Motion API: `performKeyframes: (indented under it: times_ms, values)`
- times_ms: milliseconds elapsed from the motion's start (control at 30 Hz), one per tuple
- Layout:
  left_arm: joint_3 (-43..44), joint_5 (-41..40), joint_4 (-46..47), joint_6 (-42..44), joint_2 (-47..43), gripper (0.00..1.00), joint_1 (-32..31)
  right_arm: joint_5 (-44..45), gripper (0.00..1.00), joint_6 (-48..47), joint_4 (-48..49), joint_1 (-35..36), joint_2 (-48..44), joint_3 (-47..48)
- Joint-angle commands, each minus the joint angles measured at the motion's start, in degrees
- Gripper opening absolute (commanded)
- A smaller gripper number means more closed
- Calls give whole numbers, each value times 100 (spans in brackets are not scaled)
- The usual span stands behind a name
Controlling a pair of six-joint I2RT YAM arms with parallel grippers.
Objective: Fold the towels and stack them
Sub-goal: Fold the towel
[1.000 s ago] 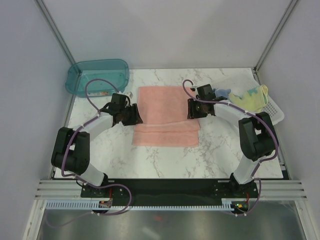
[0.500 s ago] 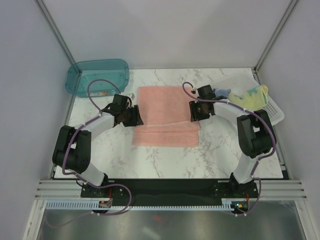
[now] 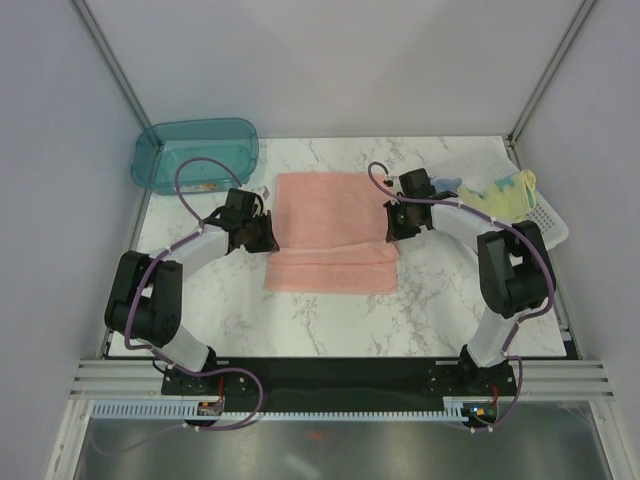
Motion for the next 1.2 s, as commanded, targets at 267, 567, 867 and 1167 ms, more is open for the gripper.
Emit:
performKeyframes:
  times_ms: [267,567,867,1167]
  values:
    - [316,-297,-237,346,-458,2,-12,257,0,74,48,2,-1366,-379]
    - [316,-316,-431,391,-1100,2,-21,239,0,373,-120,10,-2290,-668]
    - [9,-650,-527,593,-1135,2,-47,-216,0,988,468,63,-2783,-1573]
    - [-237,-377,-510,558,-1144,2,-153,-130,0,1332,786,265,-2853,-2154]
